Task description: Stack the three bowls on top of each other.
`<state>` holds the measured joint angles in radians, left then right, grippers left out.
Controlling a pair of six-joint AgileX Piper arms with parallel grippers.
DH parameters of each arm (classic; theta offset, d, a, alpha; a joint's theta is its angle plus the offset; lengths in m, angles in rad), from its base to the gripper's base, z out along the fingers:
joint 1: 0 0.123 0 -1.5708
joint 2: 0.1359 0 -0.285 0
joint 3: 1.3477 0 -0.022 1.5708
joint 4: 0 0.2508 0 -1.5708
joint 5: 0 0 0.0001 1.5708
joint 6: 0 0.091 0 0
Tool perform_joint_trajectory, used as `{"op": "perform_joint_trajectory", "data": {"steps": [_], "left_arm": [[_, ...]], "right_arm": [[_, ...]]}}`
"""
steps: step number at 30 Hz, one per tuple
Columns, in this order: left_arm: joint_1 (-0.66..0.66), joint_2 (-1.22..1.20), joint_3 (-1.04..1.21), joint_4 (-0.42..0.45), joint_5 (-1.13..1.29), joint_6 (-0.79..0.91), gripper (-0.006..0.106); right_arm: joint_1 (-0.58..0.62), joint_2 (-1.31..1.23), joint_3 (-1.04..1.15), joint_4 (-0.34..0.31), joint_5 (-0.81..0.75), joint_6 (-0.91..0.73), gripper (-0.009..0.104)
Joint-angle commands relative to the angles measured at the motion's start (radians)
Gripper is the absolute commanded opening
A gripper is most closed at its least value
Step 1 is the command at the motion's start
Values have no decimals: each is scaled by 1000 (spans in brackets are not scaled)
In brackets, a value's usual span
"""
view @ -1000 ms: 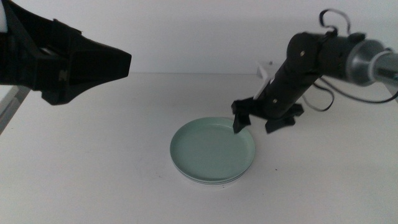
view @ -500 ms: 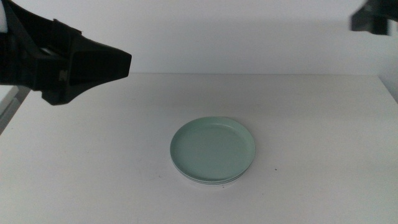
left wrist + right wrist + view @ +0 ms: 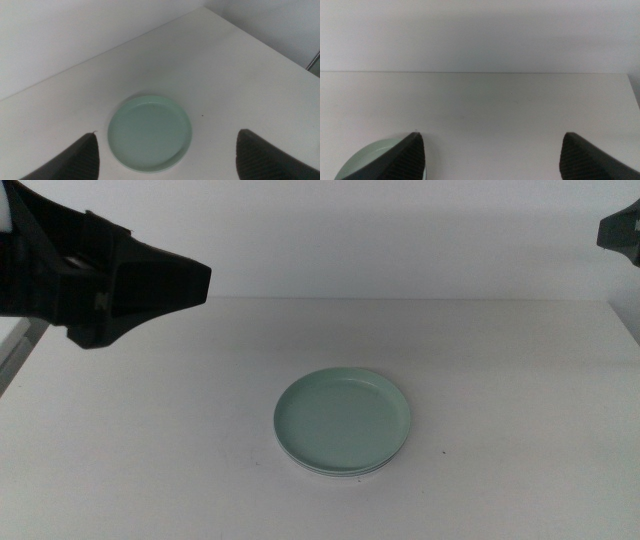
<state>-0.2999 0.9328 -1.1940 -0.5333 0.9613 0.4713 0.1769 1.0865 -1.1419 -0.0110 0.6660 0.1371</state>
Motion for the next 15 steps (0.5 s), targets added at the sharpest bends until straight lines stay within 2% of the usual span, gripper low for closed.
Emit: {"op": "perform_joint_trajectory", "data": {"steps": [1,6,11,15], "left_arm": [[0,-1,4,-6,-10,-6,94],[0,-3,8,30,-123,-12,94],[16,-65,72,232,-418,-203,94],[78,-150,166,465,-513,-430,94]], "right_arm": [[-8,-7,5,-2,-15,1,93],[-8,-5,5,-2,-15,1,93],[-8,-5,5,-2,-15,1,93],[-8,-5,5,-2,-15,1,93]]}}
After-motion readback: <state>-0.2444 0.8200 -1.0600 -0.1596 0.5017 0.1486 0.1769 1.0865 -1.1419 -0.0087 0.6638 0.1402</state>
